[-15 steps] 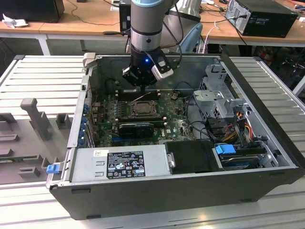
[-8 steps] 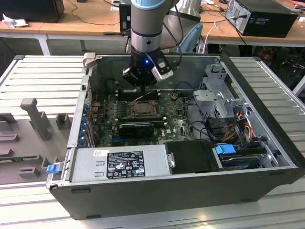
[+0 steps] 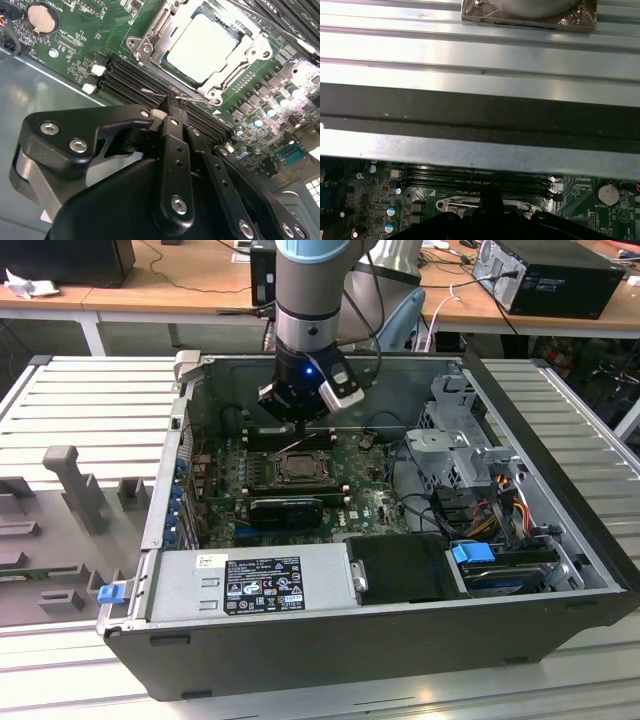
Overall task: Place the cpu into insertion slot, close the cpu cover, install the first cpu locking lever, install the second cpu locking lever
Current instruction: 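Install the first cpu locking lever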
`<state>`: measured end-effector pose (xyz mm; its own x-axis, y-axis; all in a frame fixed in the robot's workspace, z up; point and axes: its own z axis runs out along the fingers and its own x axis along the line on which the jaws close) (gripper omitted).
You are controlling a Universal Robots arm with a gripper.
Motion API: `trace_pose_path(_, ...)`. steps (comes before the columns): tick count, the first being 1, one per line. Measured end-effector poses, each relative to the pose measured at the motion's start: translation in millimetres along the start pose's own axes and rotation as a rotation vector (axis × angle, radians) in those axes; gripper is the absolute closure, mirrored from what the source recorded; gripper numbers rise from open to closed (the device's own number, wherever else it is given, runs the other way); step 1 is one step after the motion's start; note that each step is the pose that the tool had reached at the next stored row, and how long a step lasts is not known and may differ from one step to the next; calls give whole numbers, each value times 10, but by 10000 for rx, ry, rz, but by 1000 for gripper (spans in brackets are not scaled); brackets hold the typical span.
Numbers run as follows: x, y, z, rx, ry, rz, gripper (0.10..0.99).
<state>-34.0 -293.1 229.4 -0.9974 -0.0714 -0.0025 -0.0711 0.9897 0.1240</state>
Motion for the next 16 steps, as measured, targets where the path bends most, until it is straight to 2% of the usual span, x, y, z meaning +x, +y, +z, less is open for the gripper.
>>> trace_pose_path(5,-45,4,24,-19,16,-128,980)
trace_pose_path(9,-120,17,72,-19,20,-168,980)
trace_pose_path(16,-133,17,99,-18,23,-184,980)
